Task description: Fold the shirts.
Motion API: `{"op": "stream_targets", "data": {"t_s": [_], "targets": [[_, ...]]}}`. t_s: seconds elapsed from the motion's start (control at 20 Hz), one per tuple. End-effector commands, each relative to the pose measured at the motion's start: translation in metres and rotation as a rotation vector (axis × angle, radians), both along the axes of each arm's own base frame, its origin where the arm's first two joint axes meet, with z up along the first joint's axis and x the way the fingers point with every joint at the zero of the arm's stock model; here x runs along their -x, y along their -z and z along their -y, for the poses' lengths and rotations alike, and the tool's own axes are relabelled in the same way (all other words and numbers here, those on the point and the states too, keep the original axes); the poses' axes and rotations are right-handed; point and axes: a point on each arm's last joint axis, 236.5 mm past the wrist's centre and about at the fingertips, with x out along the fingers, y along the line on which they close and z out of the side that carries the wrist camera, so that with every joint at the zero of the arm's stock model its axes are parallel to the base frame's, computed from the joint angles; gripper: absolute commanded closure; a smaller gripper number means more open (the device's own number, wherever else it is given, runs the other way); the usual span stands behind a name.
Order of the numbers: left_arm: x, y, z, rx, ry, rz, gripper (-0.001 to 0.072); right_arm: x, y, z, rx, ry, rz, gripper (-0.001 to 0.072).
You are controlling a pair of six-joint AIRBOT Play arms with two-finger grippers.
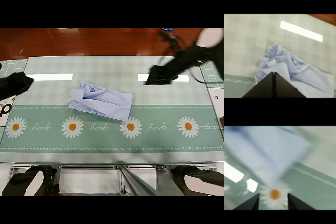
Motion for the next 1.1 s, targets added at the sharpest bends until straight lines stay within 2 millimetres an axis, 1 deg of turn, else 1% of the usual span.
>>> {"op": "stream_targets", "data": {"t_s": [0.0, 0.05, 0.1, 0.15, 0.25, 0.35, 0.4, 0.45, 0.55, 0.65, 0.8, 0.9, 0.95, 1.05], "targets": [[0.021, 0.045, 0.032, 0.020, 0.102, -0.128, 0.0689, 0.030, 0.035, 0.097, 0.125, 0.363, 0.107, 0.0291], [0.028, 0.063, 0.047, 0.040, 0.135, -0.162, 0.0689, 0.037, 0.059, 0.091, 0.043, 0.429, 0.095, 0.0290], [0.035, 0.079, 0.062, 0.069, 0.166, -0.190, 0.0689, 0.041, 0.081, 0.080, -0.038, 0.479, 0.067, 0.0289], [0.042, 0.092, 0.076, 0.096, 0.189, -0.209, 0.0689, 0.043, 0.101, 0.065, -0.120, 0.508, 0.036, 0.0288], [0.050, 0.109, 0.097, 0.138, 0.217, -0.226, 0.0689, 0.042, 0.126, 0.026, -0.265, 0.486, -0.028, 0.0288], [0.054, 0.115, 0.105, 0.140, 0.235, -0.226, 0.0689, 0.035, 0.141, -0.017, -0.386, 0.451, -0.102, 0.0288], [0.053, 0.115, 0.105, 0.139, 0.235, -0.225, 0.0689, 0.031, 0.148, -0.034, -0.427, 0.435, -0.132, 0.0288], [0.053, 0.115, 0.105, 0.139, 0.234, -0.222, 0.0689, 0.027, 0.157, -0.048, -0.449, 0.423, -0.169, 0.0288], [0.052, 0.115, 0.104, 0.139, 0.231, -0.221, 0.0689, 0.022, 0.172, -0.066, -0.448, 0.384, -0.223, 0.0291], [0.052, 0.115, 0.104, 0.139, 0.230, -0.221, 0.0689, 0.018, 0.177, -0.083, -0.454, 0.327, -0.257, 0.0291], [0.048, 0.113, 0.103, 0.139, 0.221, -0.206, 0.0689, 0.015, 0.178, -0.107, -0.468, 0.253, -0.290, 0.0295], [0.046, 0.112, 0.102, 0.139, 0.215, -0.196, 0.0689, 0.013, 0.183, -0.116, -0.469, 0.243, -0.319, 0.0301], [0.046, 0.112, 0.102, 0.139, 0.215, -0.197, 0.0689, 0.011, 0.185, -0.119, -0.469, 0.244, -0.329, 0.0319], [0.046, 0.113, 0.102, 0.139, 0.215, -0.199, 0.0689, 0.007, 0.181, -0.124, -0.474, 0.226, -0.321, 0.0350]]}}
